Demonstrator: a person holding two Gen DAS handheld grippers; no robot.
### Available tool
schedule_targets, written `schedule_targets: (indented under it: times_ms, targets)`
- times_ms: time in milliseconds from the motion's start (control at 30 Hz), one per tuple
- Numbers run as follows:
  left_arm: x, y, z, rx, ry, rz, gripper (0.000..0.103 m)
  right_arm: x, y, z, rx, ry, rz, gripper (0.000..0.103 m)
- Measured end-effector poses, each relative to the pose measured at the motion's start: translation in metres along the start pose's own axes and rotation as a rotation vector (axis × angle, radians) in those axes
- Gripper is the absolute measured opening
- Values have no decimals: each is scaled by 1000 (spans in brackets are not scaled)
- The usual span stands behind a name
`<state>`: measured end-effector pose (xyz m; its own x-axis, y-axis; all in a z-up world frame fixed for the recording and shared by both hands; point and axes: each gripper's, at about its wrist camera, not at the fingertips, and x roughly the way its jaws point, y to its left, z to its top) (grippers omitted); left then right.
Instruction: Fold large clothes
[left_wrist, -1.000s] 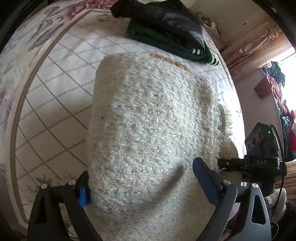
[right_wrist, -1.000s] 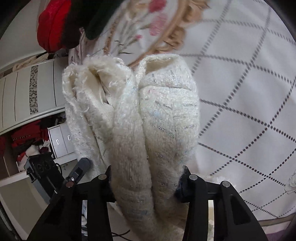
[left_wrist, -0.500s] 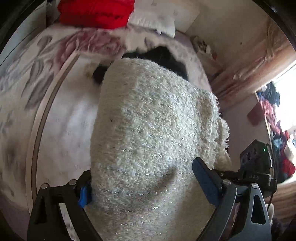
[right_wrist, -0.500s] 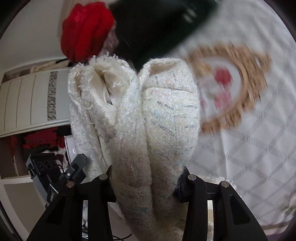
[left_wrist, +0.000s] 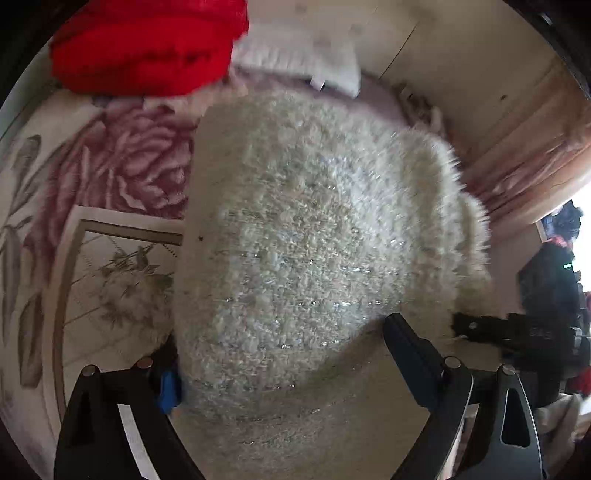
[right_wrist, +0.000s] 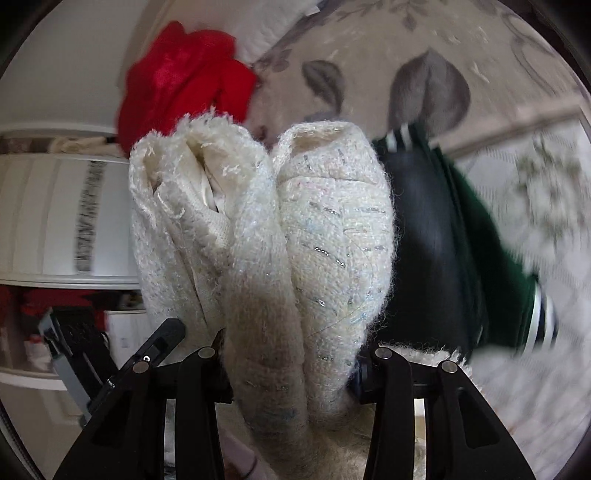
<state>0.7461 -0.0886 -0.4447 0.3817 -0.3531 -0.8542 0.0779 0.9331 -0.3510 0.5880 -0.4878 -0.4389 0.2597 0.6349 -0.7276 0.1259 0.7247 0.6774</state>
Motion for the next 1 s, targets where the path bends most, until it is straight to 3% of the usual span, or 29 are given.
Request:
schedule_targets:
  times_ms: [100,267,333,433,567,633,667,700,733,867,1000]
  targets:
    - [51,14,5,10,48,52,95,36,-27,25,39,34,-64,45]
    - [55,16,7,26,36,70,95,56,-41,47,63,30,-92,49]
    - [47,11,11,34,39,69,95,60,-40,47,55,35,-115,60]
    - [28,5,6,57,27,113,96,41,-21,37,-16,8,-254,79]
    - [2,-8,-17,138,-35,283,102,16,-8,0,-123,-71,-455,90]
    - [-15,-13,-34,158,-68,316,102,4,3,-23,-183,-122,-577,91]
    - [-22,-14,-41,159,-80,318,103,-3,10,-40,-225,-154,-648,94]
    - [-32,-15,-50,156,-91,323,103,-9,13,-50,-240,-165,-678,103]
    - [-41,-16,-56,149,-101,331,103,-16,18,-67,-266,-186,-732,103]
    - [-96,-24,-89,112,-154,348,103,-47,38,-118,-291,-255,-831,103]
    - [-160,-43,-115,129,-224,357,103,-86,62,-162,-297,-310,-860,103]
